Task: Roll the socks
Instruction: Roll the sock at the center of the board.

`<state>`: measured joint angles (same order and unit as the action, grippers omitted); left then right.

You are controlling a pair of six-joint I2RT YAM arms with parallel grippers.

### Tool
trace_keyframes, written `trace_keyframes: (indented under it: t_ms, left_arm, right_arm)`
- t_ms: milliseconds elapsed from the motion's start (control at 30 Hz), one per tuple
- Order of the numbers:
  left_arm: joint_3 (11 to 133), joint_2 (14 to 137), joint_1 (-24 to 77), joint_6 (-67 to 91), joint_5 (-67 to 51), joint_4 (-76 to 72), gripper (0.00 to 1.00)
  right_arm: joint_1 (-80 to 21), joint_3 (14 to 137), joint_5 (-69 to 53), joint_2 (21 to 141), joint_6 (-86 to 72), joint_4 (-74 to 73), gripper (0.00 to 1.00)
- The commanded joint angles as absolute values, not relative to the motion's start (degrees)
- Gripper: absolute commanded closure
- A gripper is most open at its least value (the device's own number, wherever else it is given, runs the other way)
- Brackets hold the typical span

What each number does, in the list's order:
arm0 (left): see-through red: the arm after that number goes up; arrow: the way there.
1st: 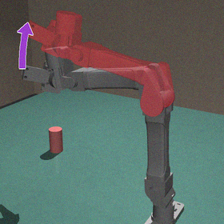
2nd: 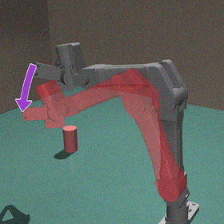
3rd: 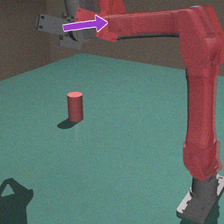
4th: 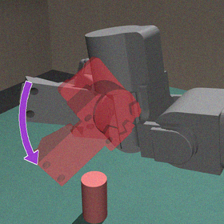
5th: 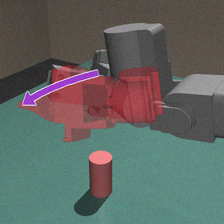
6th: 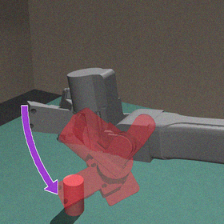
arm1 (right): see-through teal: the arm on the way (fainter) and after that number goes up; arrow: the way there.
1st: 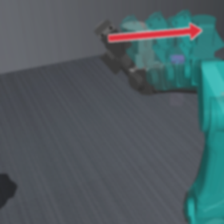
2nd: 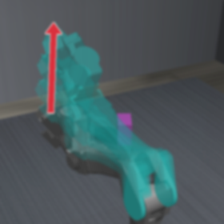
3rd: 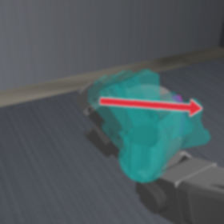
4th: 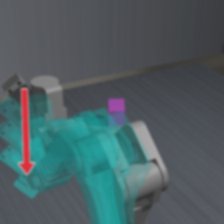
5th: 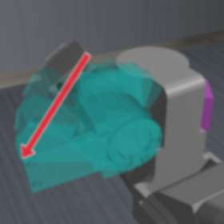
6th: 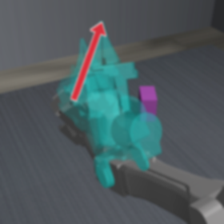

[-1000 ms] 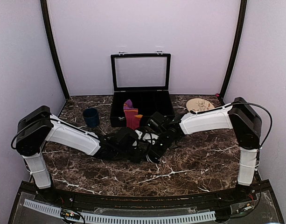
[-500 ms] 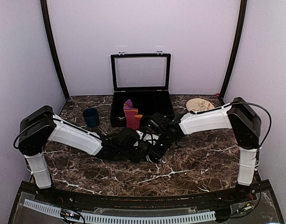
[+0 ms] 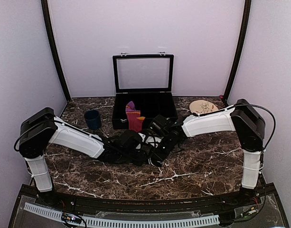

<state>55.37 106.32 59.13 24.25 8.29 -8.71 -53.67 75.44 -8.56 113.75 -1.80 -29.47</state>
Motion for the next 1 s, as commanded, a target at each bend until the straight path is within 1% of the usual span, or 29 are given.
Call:
trace_keyframes:
  t_ms: [0,233,433,967]
  left_arm:
    - [54.82,107.71,59.41,25.28,6.19,-5.59,0.67]
    - [54.49,107.75,59.41,25.66,5.32,-6.24,0.67]
    - [53.95,107.67,59.44,26.0,5.04,-6.48,0.67]
    - [51.88,107.13,59.5,27.63,5.43,-8.48,0.7]
  right_arm:
    - [-53.97,77.61,-8.03,115.08,-3.6,-28.8,0.9]
    - [-53.97,78.97,-5.65,116.07,-5.62,-30.92,0.84]
    - [-53.81,79.87,-4.19,116.85,-7.03,-32.34,0.81]
    - [-52.45,80.55,-2.95,117.42,-9.87,-34.01,0.81]
